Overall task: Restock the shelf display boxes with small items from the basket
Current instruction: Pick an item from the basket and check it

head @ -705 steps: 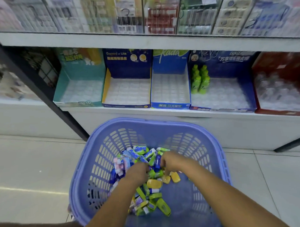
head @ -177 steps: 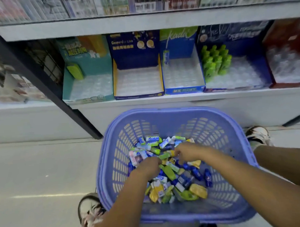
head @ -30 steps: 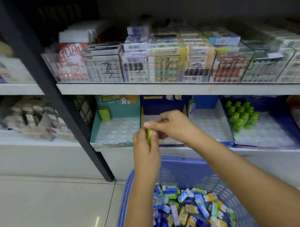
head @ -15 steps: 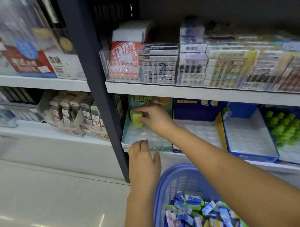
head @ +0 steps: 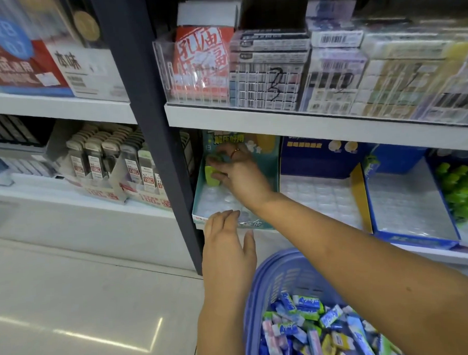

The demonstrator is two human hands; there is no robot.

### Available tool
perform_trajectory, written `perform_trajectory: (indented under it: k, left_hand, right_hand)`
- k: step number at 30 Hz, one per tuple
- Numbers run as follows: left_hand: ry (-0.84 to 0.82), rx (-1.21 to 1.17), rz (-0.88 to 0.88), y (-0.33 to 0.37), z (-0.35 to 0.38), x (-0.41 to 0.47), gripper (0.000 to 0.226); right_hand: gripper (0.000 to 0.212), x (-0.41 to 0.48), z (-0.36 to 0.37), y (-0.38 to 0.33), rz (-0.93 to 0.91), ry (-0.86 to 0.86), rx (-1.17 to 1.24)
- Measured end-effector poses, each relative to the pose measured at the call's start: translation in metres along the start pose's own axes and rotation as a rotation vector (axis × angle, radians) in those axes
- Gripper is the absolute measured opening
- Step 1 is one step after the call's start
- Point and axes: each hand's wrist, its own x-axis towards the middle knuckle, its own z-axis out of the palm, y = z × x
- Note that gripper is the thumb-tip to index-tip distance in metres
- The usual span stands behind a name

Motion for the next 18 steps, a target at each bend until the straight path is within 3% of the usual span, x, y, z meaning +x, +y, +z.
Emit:
perform_trajectory:
  k: [3,7,10,12,15,18]
  left_hand:
    - [-0.011,-0.004,0.008,-0.002,-0.001,0.002,0.043]
    - [0.001,-0.041,-0.009,0.0,-0.005,0.003,0.038]
    - [0.129,-0.155,0.008,0.014,-0.008,-0.004,0.031]
    - [0.163,-0.194,0.045,0.024,-0.007,-0.009,0.022]
    - [0.087,-0.206,0.064,0.039,0.001,-0.016,0.015]
    - [-0.031,-0.202,0.091,0.054,0.022,-0.027,0.017]
  right_hand:
    - [0.041,-0.003,0.003,-0.001,-0.023,0.025,-0.179]
    - [0.048,0.001,-0.013,-0.009,-0.04,-0.131,-0.326]
    - [0.053,-0.03,-0.045,-0.015,-0.014,-0.227,-0.079]
    - [0.046,-0.07,-0.07,-0.013,0.021,-0.11,0.065]
    - [0.024,-0.146,-0.094,0.001,0.109,0.017,0.148]
    - [0.016,-0.218,-0.082,0.027,0.305,-0.146,0.15]
